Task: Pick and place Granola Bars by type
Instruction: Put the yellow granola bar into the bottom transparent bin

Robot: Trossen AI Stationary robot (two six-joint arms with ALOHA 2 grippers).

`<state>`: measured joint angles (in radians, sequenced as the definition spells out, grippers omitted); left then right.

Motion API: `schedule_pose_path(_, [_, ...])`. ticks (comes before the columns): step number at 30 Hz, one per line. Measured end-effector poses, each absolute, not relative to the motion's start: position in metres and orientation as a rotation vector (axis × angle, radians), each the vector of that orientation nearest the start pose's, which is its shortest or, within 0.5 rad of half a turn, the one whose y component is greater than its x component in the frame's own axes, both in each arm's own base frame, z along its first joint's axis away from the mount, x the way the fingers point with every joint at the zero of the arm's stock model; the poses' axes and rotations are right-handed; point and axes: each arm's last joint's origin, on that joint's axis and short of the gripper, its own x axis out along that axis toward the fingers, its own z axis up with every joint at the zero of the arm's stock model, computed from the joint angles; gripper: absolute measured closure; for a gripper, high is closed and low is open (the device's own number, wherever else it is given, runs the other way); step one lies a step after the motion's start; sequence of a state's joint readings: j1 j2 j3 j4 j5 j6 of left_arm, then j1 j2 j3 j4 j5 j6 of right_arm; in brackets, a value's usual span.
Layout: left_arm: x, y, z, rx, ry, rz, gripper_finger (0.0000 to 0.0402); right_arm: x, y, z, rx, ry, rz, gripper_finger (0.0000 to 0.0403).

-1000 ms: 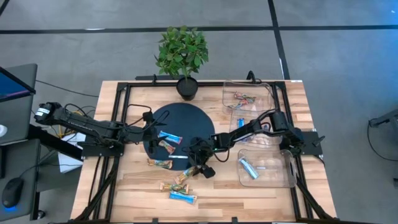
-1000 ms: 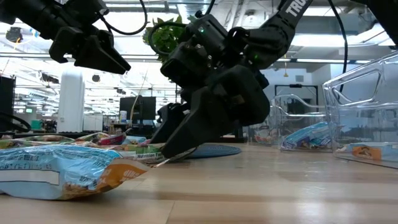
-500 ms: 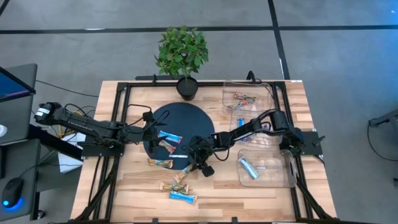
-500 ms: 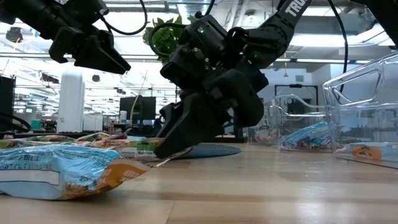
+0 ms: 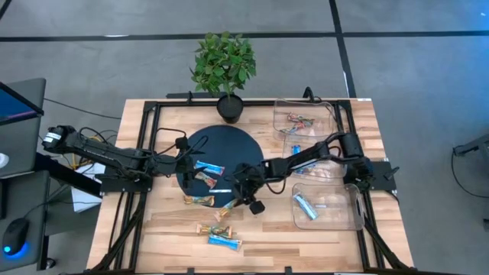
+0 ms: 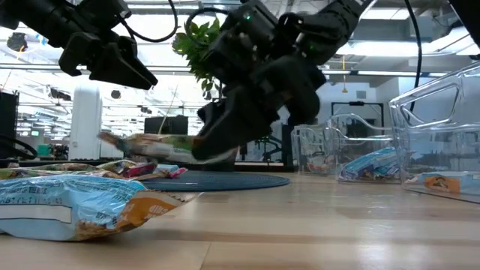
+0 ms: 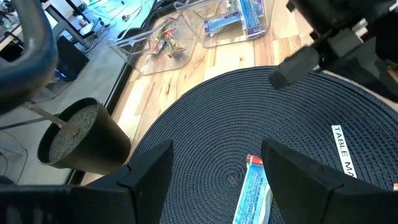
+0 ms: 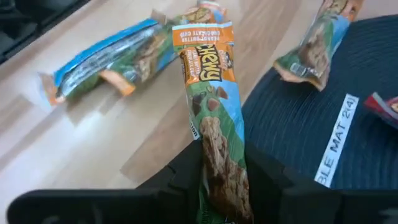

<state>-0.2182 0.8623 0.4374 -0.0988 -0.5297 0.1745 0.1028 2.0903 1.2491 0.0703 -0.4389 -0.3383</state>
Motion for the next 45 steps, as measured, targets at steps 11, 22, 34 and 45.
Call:
schedule_pose_path(11, [0.175,-0.024,0.211,0.361,0.517,0.262,0.0162,0.399,0.056,0.176,-0.18,0.735,0.654,0.0315])
schedule_pose_path(22, [0.175,-0.024,0.211,0.359,0.521,0.263,0.0162,0.346,0.073,0.233,-0.163,0.94,0.55,0.0315])
schedule_pose_path(34, [0.175,-0.024,0.211,0.359,0.523,0.263,0.0161,0.298,0.109,0.249,-0.164,1.164,0.316,0.0315])
schedule_pose_path(45, [0.176,-0.02,0.211,0.402,0.534,0.275,0.0161,0.244,0.125,0.271,-0.163,1.072,0.122,0.0321])
